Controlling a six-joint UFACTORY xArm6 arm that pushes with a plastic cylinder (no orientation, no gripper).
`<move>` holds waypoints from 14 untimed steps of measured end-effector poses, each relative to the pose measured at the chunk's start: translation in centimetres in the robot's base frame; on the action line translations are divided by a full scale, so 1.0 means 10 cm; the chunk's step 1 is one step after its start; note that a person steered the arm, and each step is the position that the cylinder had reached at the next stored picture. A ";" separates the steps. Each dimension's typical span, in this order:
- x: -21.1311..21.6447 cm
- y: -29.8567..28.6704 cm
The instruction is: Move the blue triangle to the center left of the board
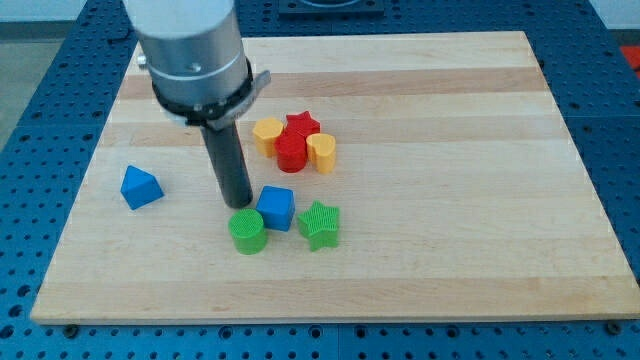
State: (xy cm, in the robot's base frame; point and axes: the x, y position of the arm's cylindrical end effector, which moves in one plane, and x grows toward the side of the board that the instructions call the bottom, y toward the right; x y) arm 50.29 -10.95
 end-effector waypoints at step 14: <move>-0.34 -0.89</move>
State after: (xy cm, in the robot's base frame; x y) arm 46.91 -19.82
